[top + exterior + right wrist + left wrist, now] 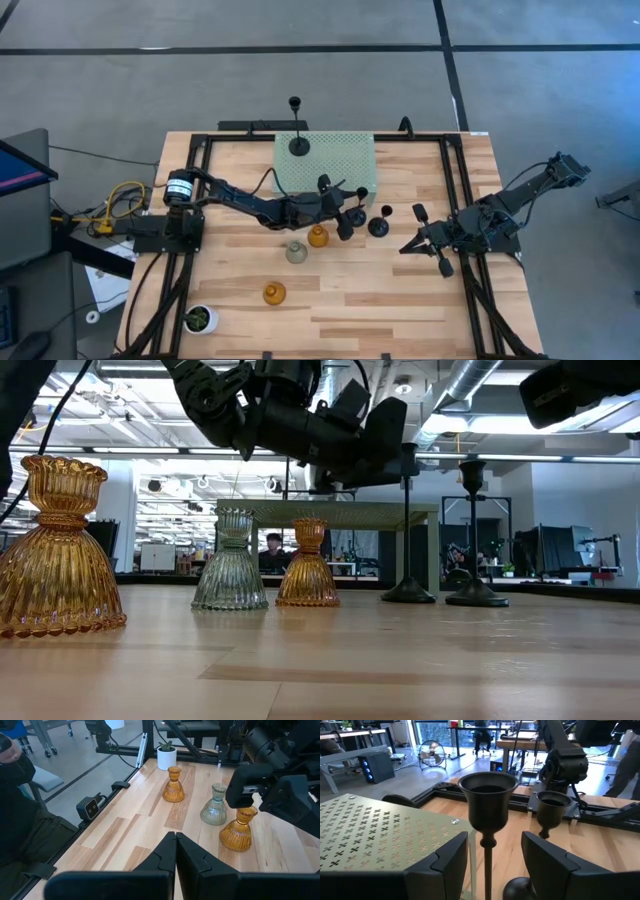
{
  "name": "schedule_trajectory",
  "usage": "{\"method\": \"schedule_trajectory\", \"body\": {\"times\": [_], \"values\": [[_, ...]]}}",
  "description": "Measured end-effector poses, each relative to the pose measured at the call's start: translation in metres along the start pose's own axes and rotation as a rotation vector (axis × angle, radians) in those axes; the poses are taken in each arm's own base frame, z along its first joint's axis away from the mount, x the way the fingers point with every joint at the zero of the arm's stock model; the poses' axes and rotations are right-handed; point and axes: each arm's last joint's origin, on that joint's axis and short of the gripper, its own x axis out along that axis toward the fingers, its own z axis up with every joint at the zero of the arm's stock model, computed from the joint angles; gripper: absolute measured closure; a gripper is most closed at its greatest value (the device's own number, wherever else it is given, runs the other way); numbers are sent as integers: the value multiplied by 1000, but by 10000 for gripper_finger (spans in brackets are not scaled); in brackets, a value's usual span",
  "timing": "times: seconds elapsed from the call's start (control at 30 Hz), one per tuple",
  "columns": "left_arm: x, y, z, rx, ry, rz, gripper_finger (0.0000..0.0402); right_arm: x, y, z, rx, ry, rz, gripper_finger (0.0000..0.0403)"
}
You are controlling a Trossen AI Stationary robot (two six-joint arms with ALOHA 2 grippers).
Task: Pick & Place candle stick holders
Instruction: Put the top black candle holder on the shelf aligned with the other black holder
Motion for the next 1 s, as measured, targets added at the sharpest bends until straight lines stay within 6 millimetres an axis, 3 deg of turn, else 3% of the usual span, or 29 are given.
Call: {"method": "schedule_trajectory", "body": {"times": [0.63, 0.87, 1.0], "values": [[1, 2, 1, -13, -13, -4, 216, 0, 0, 0, 0, 0, 0, 403], [21, -1, -6, 2, -8, -59, 216, 0, 0, 0, 0, -1, 0, 403], [21, -2, -2, 18, -19, -63, 216, 0, 0, 0, 3, -1, 2, 403]]}}
